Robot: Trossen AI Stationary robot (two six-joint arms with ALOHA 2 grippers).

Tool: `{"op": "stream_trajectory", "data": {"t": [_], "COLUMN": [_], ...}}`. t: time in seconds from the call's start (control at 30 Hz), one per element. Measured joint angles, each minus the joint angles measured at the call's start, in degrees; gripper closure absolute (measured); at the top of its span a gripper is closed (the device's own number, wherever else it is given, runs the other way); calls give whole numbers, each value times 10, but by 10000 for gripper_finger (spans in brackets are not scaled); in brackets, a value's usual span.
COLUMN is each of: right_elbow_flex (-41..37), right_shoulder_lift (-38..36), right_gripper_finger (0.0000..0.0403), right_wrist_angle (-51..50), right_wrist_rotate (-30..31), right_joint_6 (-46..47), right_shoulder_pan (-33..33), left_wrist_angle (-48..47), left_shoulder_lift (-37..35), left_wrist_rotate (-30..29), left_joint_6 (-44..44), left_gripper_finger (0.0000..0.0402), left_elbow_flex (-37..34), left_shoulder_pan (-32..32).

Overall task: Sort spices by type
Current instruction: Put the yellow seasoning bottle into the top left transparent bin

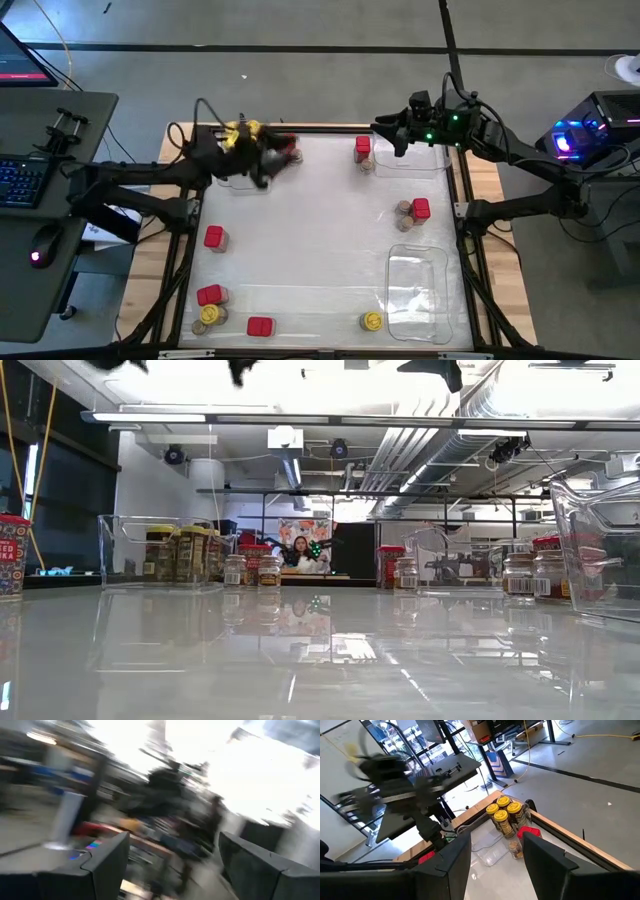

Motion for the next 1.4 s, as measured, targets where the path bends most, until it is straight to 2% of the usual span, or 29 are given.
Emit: {"op": "stream_trajectory", "data": {"t": [0.07, 0.13, 0.2, 0.27, 0.37, 0.43, 0.57, 0.67, 0.8, 0.87, 1.0, 1.23, 1.4], "right_elbow_flex": [0, 0, 0, 0, 0, 0, 0, 0, 0, 0, 0, 0, 0], "right_shoulder_lift": [0, 0, 0, 1, 10, 19, 38, 53, 69, 73, 77, 77, 77], "right_gripper_finger": [231, 231, 231, 231, 231, 231, 231, 231, 231, 231, 231, 231, 231], "right_wrist_angle": [0, 0, 0, 5, 29, 51, 77, 88, 94, 92, 88, 64, 31], "right_wrist_rotate": [0, 0, -4, -5, -5, -6, 2, 11, 7, -5, -20, -44, -55], "right_joint_6": [0, 1, 10, 25, 33, 35, 25, 29, 42, 39, 10, -47, -81], "right_shoulder_pan": [0, 0, 0, 3, 20, 34, 50, 55, 55, 55, 55, 55, 55], "left_wrist_angle": [-106, -265, -437, -585, -722, -743, -789, -864, -966, -969, -945, -1033, -1041], "left_shoulder_lift": [4, 5, 5, 4, -2, -10, -24, -27, -22, -17, 11, 128, 177], "left_wrist_rotate": [88, 132, 111, 58, -19, -34, -18, 23, 26, 18, 38, 88, 74], "left_joint_6": [58, 121, 173, 212, 214, 144, 2, 18, 2, -18, -72, -182, -297], "left_gripper_finger": [112, 112, 112, 112, 112, 112, 112, 112, 112, 112, 112, 112, 112], "left_elbow_flex": [55, 121, 190, 247, 301, 309, 308, 308, 307, 307, 308, 356, 367], "left_shoulder_pan": [-30, -62, -95, -128, -171, -190, -212, -219, -219, -219, -238, -377, -498]}}
